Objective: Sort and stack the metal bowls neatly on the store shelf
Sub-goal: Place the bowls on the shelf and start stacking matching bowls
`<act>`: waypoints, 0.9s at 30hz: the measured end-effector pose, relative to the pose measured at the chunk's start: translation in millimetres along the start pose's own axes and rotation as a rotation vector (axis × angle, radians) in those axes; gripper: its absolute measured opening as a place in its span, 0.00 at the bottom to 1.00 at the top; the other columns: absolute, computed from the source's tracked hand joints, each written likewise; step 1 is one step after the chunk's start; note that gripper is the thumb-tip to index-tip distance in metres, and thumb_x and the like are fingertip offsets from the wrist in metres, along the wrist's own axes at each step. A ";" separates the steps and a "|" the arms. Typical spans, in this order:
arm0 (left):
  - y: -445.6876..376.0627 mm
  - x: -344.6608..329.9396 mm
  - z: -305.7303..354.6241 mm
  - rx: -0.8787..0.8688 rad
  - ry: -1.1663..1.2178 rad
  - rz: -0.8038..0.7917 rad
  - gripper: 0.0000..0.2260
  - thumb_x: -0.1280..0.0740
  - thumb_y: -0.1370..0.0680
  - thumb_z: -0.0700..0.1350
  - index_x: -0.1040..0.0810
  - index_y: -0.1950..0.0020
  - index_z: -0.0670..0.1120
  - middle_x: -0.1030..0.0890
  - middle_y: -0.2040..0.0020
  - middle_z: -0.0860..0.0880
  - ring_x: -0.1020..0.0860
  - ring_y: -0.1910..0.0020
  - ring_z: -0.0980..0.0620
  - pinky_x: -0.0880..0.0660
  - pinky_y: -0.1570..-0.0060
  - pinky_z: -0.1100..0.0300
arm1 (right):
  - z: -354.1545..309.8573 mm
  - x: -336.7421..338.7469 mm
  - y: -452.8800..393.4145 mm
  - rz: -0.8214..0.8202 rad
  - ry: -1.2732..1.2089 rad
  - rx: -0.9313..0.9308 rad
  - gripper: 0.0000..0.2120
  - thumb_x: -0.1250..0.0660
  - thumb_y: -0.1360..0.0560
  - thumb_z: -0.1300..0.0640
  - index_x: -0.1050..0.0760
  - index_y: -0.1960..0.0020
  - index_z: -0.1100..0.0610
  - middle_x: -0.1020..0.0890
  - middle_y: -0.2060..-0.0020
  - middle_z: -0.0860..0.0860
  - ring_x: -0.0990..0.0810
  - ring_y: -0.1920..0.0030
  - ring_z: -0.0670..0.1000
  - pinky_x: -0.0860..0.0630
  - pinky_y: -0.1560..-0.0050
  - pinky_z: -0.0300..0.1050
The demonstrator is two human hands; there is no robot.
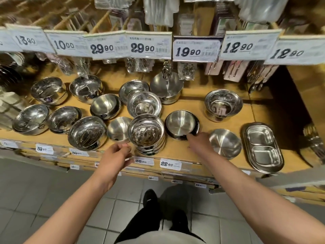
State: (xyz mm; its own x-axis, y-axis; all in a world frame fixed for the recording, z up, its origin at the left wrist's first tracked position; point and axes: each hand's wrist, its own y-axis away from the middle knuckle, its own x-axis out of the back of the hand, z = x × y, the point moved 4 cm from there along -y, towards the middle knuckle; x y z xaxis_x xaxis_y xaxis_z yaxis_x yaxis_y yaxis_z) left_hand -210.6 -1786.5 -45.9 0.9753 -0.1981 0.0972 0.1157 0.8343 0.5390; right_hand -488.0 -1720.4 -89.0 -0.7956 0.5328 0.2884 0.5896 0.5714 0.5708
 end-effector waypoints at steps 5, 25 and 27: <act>-6.9 1.1 3.8 0.040 0.102 -0.013 0.08 0.34 0.18 0.42 0.23 0.40 0.42 0.18 0.45 0.44 0.20 0.43 0.48 0.19 0.53 0.59 | -2.8 -13.2 -16.8 0.018 -0.214 -0.093 0.38 0.25 0.26 0.49 0.39 0.23 0.59 0.28 0.31 0.56 0.22 0.38 0.57 0.16 0.53 0.49; -33.9 -54.8 19.4 0.171 0.086 -0.150 0.13 0.33 0.19 0.42 0.26 0.35 0.41 0.21 0.39 0.44 0.20 0.42 0.46 0.18 0.48 0.54 | -39.0 34.6 0.2 -0.018 -0.359 -0.074 0.30 0.30 0.22 0.62 0.37 0.23 0.58 0.25 0.31 0.57 0.16 0.51 0.54 0.17 0.64 0.43; -33.3 -67.2 21.4 0.177 0.093 -0.183 0.12 0.34 0.18 0.42 0.25 0.35 0.41 0.19 0.41 0.44 0.18 0.46 0.48 0.17 0.52 0.56 | -44.9 52.7 9.1 0.013 -0.366 -0.054 0.27 0.32 0.21 0.63 0.36 0.24 0.58 0.24 0.32 0.57 0.15 0.50 0.57 0.17 0.65 0.42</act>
State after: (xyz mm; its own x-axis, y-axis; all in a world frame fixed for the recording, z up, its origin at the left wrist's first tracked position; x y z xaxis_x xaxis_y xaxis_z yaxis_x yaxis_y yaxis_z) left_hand -284.1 -1812.0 -52.4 0.9552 -0.2823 -0.0886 0.2653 0.6846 0.6790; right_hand -530.8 -1715.2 -34.1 -0.6800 0.7332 0.0070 0.5833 0.5350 0.6112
